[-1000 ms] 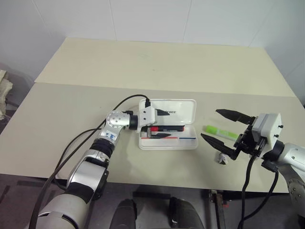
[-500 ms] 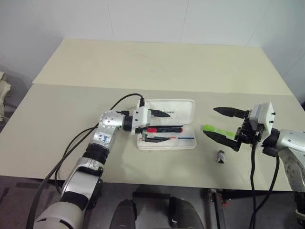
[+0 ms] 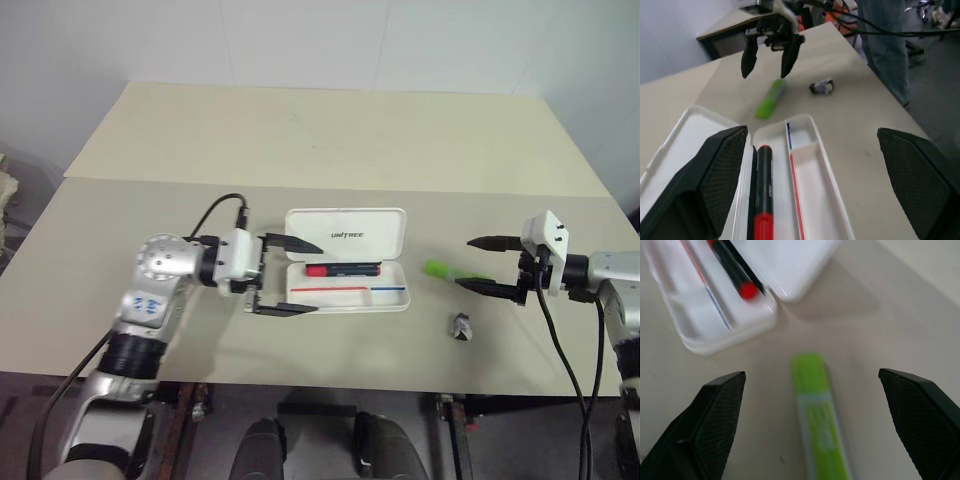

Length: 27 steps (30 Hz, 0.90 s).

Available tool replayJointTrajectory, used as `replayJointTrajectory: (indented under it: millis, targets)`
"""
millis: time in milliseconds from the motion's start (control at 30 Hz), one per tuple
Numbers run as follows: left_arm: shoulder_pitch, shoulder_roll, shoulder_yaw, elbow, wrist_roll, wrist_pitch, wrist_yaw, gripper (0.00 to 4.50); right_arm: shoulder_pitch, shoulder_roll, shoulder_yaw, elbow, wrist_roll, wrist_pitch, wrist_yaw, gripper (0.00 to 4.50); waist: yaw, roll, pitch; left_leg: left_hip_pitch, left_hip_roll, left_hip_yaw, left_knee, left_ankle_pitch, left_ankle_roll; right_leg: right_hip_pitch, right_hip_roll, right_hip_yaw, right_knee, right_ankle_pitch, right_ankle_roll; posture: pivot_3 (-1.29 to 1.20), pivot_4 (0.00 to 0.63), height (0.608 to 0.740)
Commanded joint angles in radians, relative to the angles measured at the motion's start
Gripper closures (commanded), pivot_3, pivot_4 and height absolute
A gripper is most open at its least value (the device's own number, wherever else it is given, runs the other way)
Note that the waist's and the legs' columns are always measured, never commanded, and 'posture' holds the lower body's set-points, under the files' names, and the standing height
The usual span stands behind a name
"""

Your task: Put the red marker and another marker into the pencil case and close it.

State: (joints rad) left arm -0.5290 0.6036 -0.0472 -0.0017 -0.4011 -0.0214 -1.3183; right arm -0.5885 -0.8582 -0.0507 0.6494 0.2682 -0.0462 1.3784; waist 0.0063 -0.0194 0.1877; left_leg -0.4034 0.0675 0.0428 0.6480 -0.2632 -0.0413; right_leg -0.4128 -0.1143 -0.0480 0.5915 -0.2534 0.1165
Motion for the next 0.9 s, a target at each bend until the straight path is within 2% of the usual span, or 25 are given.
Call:
replayJointTrajectory:
  millis: [33, 300, 400, 667, 900]
  targets:
    - [0.032, 0.05, 0.052, -0.074, -0.042, 0.039, 0.008, 0.05, -0.057, 0.022, 0.027, 0.107, -0.046, -0.085, 0.047, 0.0, -0.006, 0.0, 0.0, 0.0, 0.0, 0.0, 0.0, 0.0, 0.0, 0.0, 0.0, 0.0, 0.0, 0.0, 0.0, 0.0, 0.15, 0.74]
    - [0.099, 0.118, 0.103, -0.068, -0.034, 0.018, 0.0, 0.05, -0.13, 0.083, 0.086, 0.314, -0.151, -0.204, 0.047, 0.0, -0.011, 0.001, 0.0, 0.0, 0.0, 0.0, 0.0, 0.0, -0.001, 0.0, 0.0, 0.0, 0.0, 0.0, 0.0, 0.0, 0.15, 0.74]
    - [0.106, 0.127, 0.106, -0.067, -0.037, 0.012, 0.001, 0.0, -0.143, 0.089, 0.104, 0.352, -0.177, -0.232, 0.058, 0.67, -0.012, 0.0, 0.0, 0.0, 0.0, 0.001, 0.0, 0.0, -0.001, 0.0, 0.0, 0.0, 0.0, 0.0, 0.0, 0.0, 0.15, 0.74]
    - [0.119, 0.138, 0.104, -0.086, -0.037, 0.014, 0.008, 0.0, -0.139, 0.118, 0.097, 0.325, -0.189, -0.271, 0.025, 3.4, -0.022, 0.0, 0.0, 0.003, 0.0, 0.001, 0.001, 0.002, -0.001, 0.003, 0.0, 0.002, 0.0, 0.003, 0.001, 0.0, 0.15, 0.74]
    - [0.119, 0.142, 0.091, -0.063, -0.021, -0.006, -0.01, 0.0, -0.138, 0.12, 0.069, 0.253, -0.187, -0.267, -0.069, 3.4, -0.034, 0.0, 0.0, 0.004, 0.0, 0.002, 0.001, 0.006, -0.001, 0.003, 0.0, 0.003, 0.0, 0.006, 0.001, 0.0, 0.15, 0.74]
